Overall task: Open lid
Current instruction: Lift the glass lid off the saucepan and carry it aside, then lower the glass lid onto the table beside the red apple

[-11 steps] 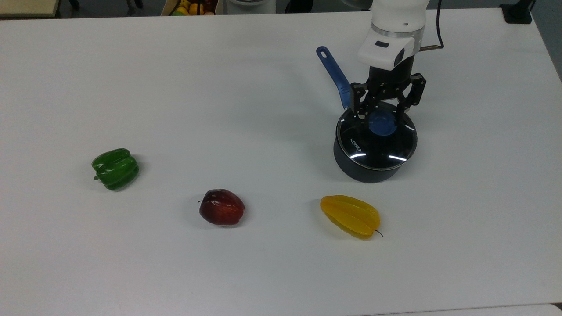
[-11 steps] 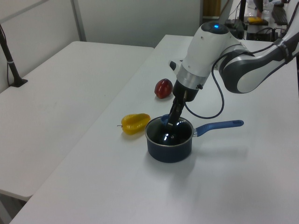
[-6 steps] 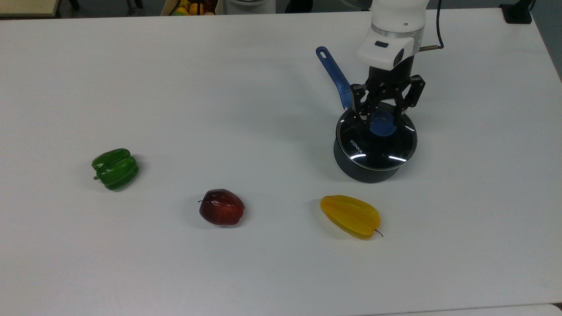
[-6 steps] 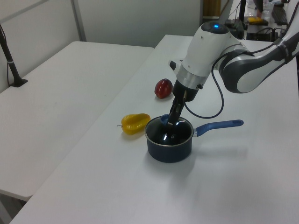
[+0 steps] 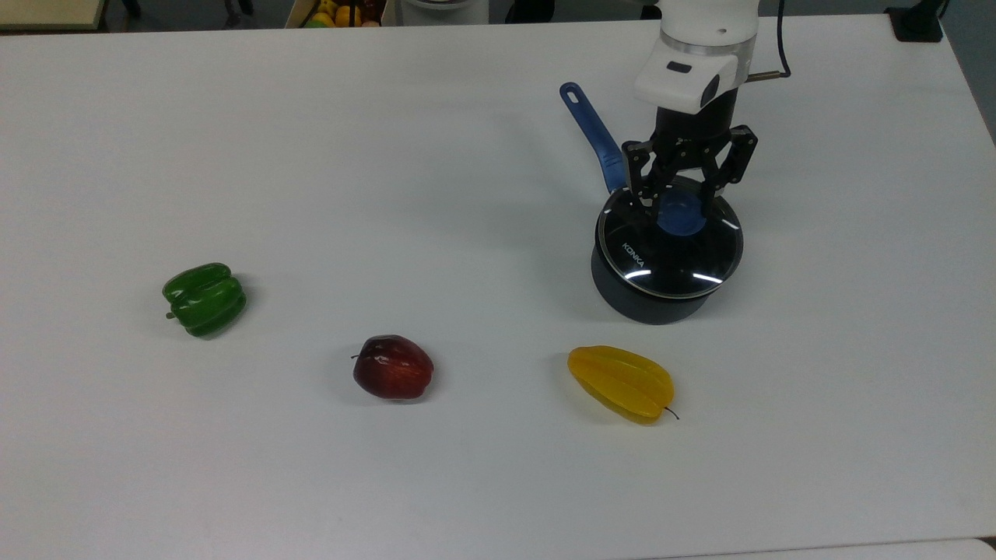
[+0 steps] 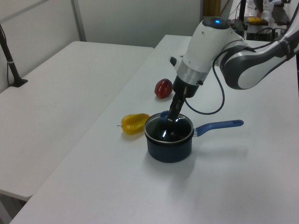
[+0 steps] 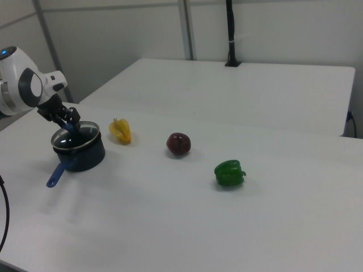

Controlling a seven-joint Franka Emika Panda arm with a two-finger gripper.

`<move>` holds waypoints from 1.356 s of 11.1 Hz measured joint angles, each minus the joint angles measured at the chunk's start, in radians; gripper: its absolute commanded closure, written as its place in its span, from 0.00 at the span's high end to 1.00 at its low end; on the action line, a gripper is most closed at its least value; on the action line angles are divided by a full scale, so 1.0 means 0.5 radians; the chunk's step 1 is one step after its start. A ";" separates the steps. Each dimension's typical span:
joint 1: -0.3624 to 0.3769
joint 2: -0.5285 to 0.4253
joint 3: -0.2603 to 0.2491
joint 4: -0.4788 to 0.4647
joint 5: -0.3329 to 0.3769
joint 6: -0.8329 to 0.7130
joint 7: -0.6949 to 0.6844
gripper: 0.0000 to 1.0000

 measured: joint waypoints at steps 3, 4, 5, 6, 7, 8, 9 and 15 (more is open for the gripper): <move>-0.014 -0.088 -0.004 0.016 0.000 -0.118 0.012 0.40; -0.054 -0.138 -0.007 0.020 0.000 -0.181 0.018 0.40; -0.118 -0.192 -0.011 0.019 0.000 -0.228 0.020 0.40; -0.202 -0.242 -0.013 0.003 0.000 -0.255 0.019 0.40; -0.297 -0.290 -0.015 -0.048 0.000 -0.265 0.018 0.40; -0.387 -0.323 -0.017 -0.109 0.000 -0.265 0.017 0.40; -0.484 -0.344 -0.018 -0.171 0.000 -0.265 0.016 0.40; -0.965 -0.334 -0.021 -0.624 0.000 0.142 -0.191 0.40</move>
